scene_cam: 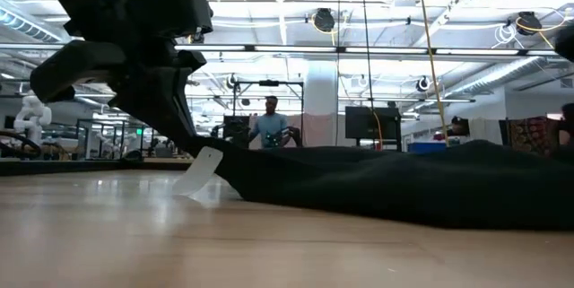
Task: Roll towel
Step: Roll the black microfiber towel
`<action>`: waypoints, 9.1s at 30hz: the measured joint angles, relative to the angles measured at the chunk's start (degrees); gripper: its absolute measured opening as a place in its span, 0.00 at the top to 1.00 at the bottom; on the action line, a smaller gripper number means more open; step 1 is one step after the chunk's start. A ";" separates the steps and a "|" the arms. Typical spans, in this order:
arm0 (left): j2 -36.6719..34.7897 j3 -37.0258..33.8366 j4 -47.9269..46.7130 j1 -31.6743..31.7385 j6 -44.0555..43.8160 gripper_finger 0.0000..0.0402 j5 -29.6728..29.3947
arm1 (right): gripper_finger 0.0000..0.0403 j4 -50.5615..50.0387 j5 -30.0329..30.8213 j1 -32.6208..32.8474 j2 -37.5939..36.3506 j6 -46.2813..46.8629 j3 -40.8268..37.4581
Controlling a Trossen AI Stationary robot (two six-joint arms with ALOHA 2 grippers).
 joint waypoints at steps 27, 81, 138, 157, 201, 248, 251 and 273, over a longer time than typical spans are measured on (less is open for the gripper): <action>-0.07 0.00 2.38 -0.04 2.06 1.00 -2.43 | 0.38 2.71 8.30 -0.10 0.24 12.42 -0.02; -0.07 0.00 3.38 -0.11 1.98 1.00 -0.81 | 0.45 -3.80 10.88 8.83 0.07 59.52 -7.89; -0.07 2.80 12.22 4.50 11.51 1.00 -40.22 | 0.58 17.92 18.06 7.14 2.97 10.72 -4.48; -8.57 6.23 11.70 -1.18 22.54 1.00 -35.45 | 0.61 7.85 18.17 -11.09 6.32 0.51 -4.50; -8.46 6.16 8.57 -0.81 15.39 1.00 -32.06 | 0.57 74.09 -9.79 -19.29 12.14 -12.09 -29.81; -18.64 6.14 34.39 0.75 48.79 1.00 -36.04 | 1.00 -14.77 46.18 -17.32 -18.36 -32.91 16.19; -21.20 6.14 43.91 4.45 56.78 1.00 -31.83 | 1.00 -13.48 53.74 -18.24 -18.38 -43.91 23.23; -28.25 26.21 5.00 35.75 30.76 1.00 -0.78 | 1.00 -4.12 19.26 -47.12 -31.34 -56.87 34.92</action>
